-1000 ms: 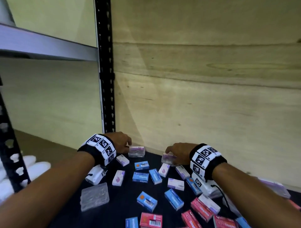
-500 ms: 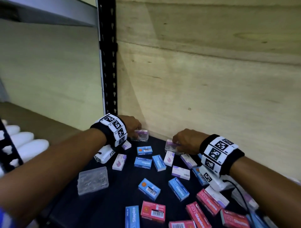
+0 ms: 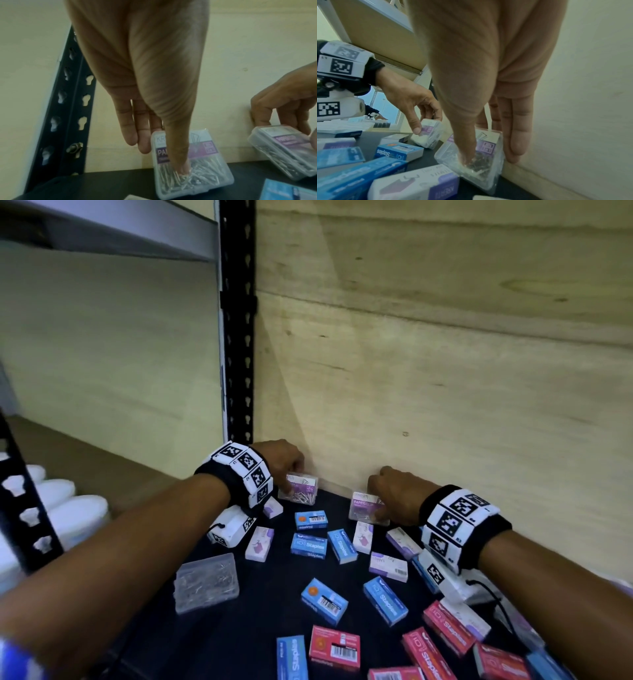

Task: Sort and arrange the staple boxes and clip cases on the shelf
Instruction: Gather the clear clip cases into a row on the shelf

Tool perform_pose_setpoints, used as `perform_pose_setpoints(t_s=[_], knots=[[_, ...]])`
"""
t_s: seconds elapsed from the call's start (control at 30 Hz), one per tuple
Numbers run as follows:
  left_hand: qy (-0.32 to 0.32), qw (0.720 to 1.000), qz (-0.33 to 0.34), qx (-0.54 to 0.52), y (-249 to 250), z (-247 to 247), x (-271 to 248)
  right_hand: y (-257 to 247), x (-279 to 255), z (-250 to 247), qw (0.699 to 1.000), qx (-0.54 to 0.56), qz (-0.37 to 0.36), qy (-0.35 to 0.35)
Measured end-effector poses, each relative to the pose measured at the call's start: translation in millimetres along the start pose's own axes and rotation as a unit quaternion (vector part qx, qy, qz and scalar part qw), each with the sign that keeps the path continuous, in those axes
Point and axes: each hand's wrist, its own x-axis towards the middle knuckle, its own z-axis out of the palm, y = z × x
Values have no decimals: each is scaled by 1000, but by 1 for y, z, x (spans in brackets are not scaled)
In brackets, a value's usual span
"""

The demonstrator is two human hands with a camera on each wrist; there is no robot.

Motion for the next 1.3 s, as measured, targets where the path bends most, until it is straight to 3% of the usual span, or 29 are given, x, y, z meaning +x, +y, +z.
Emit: perform_pose_setpoints(t_s=[0.63,1.3], knots=[[28,999,-10,15,-51,-8,15,-54,55,-18,999,-2,-21,50],[77,997,4,30,-64,-9,13,-80,80,-22,993,-19,-50,101]])
